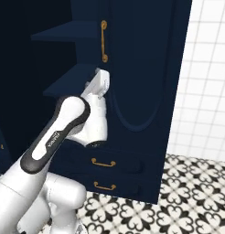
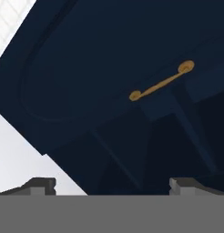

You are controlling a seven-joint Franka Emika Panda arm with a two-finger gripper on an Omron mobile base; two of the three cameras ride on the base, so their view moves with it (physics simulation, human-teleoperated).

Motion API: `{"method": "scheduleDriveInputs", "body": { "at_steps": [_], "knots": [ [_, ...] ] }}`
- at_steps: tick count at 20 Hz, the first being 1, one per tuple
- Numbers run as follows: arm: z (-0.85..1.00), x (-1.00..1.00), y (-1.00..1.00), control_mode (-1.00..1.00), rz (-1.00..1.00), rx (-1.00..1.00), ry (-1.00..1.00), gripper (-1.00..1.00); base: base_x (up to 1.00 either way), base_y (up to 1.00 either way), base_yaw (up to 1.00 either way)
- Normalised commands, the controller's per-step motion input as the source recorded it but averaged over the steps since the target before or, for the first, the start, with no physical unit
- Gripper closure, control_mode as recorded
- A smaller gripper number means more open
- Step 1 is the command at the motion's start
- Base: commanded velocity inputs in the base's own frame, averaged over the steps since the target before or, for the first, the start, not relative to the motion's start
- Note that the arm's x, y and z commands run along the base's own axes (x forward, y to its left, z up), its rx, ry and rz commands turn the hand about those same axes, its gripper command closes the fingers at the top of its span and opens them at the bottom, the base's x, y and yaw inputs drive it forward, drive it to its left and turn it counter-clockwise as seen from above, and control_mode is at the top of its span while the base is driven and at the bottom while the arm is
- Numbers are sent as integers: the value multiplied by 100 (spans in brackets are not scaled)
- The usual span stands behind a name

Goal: Pick the jam and place it on the digital scale for weighing, and close the cabinet.

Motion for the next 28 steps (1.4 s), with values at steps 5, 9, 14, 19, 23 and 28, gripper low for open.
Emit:
{"method": "scheduleDriveInputs", "body": {
  "at_steps": [5, 9, 14, 19, 23, 28],
  "knots": [
    [42, -100, 50, -100, -10, 3, 9, -100, 0, 0, 0],
    [27, -100, 83, -100, -6, 0, 11, -100, 0, 0, 0],
    [19, -100, 74, -100, -3, 0, 6, -100, 0, 0, 0],
    [1, -76, 91, -100, -1, 0, 1, -100, 0, 0, 0],
    [-3, -34, 100, -100, -1, -3, 0, -100, 0, 0, 0],
    [-14, -12, 100, -100, -5, -3, 0, -100, 0, 0, 0]
  ]
}}
